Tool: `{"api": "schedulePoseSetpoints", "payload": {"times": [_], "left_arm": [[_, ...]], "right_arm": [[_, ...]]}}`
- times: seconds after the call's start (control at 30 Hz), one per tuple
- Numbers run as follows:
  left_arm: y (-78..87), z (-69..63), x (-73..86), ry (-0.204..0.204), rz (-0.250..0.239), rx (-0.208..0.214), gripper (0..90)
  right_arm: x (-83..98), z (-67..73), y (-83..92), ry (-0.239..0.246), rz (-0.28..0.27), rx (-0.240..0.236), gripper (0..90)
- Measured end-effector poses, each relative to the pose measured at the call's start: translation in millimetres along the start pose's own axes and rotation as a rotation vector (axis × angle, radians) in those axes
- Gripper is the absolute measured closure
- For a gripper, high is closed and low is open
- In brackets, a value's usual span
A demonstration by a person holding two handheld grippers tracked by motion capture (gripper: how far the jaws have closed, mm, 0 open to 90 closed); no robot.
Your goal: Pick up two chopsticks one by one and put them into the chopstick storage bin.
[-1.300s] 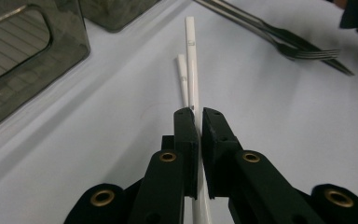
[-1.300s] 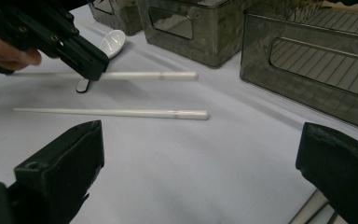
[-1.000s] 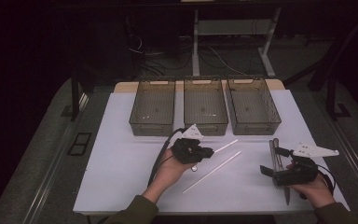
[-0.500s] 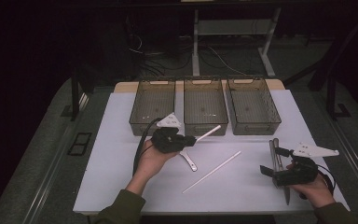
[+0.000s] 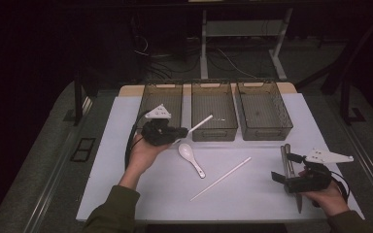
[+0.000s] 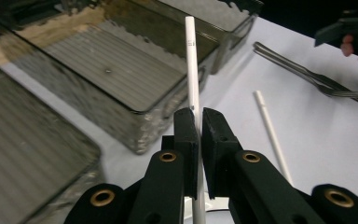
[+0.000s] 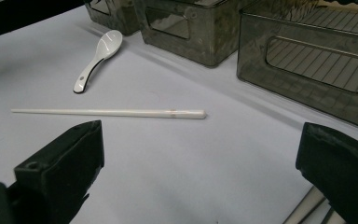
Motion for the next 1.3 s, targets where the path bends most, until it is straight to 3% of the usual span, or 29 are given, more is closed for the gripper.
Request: {"api": "schedulePoseSetpoints", "payload": {"times": [0.3,0.4,0.67,0.87,1.07,1.3], "left_arm": [[11.8,30.7,-16.2,0.017,-0.016,-0.077,84.3],[15.5,47.8,-24.9,0.033,-0.018,-0.115,84.3],[13.1,76.1,-40.7,0.04,-0.033,-0.164,84.3],[-0.2,99.6,-42.4,0.04,-0.025,-0.204,84.3],[-11.0,127.9,-40.9,0.086,-0.047,-0.221,84.2],[-21.2,141.6,-31.5,0.107,-0.012,-0.25,84.2]], "right_arm": [[0.0,0.5,0.3,-0.002,-0.002,0.002,0.9],[0.4,0.1,0.7,0.0,-0.002,0.002,0.9],[0.3,-0.4,0.7,-0.008,-0.005,0.004,0.9],[0.6,-0.8,0.7,-0.014,-0.004,0.005,0.9],[1.4,-2.6,1.2,-0.012,-0.003,0.004,0.9],[1.5,-3.2,1.4,-0.015,-0.004,0.004,0.9]]}}
Point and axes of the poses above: each handheld gripper's, and its own axes: y roughly backward along the jaws, x roughly out of its underside, z roughly to its left, the point moved 4 cm from there along -y, roughly forward along the jaws, and after that the axes turned 2 degrees about y, right-handed, at the moved point
